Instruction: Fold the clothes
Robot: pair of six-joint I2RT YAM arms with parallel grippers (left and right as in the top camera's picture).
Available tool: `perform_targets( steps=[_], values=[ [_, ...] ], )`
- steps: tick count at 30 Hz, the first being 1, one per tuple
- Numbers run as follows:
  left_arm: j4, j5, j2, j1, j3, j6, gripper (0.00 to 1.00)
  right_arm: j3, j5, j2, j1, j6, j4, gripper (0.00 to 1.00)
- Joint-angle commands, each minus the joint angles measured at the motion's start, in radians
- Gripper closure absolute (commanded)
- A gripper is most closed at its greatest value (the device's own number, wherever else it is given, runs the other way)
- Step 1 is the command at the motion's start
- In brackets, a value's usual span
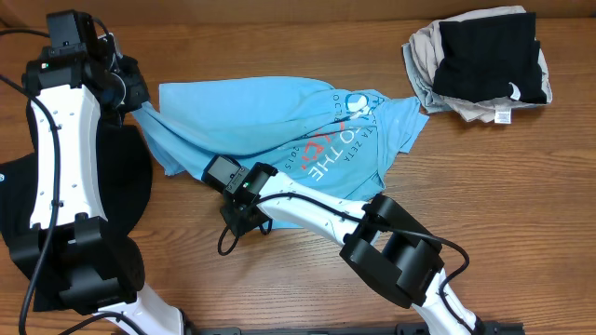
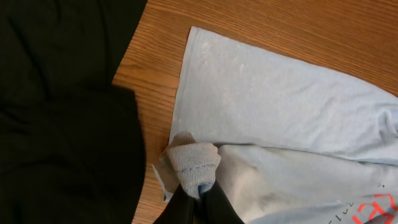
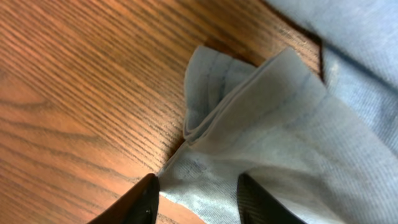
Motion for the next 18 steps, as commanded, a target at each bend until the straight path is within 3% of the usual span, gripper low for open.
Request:
perform_targets(
  steps=[1,3,9,10,12,13,18],
  values=[
    [0.004,-0.022,0.000,0.000,0.005,-0.013,0.96,-0.014,0.000,0.022,0.006,0.010,-0.007,0.72],
    [0.002,-0.025,0.000,0.000,0.005,-0.013,0.96,-0.014,0.000,0.022,0.006,0.010,-0.014,0.85],
    [-0.029,-0.060,0.000,0.000,0.005,-0.013,0.96,-0.013,-0.008,0.022,0.006,0.010,-0.016,0.85],
    [-0.031,-0.063,0.000,0.000,0.005,-0.013,0.96,-0.013,-0.008,0.022,0.006,0.010,-0.016,0.83],
    [-0.031,-0.069,0.000,0.000,0.005,-0.013,0.96,-0.013,-0.008,0.022,0.006,0.009,-0.016,0.62],
    [-0.031,-0.075,0.000,0.000,0.005,-0.013,0.96,-0.013,-0.008,0.022,0.006,0.009,-0.014,0.56],
    [-0.024,-0.084,0.000,0.000,0.005,-0.013,0.96,-0.014,-0.007,0.023,0.008,-0.018,0.004,0.50]
  ],
)
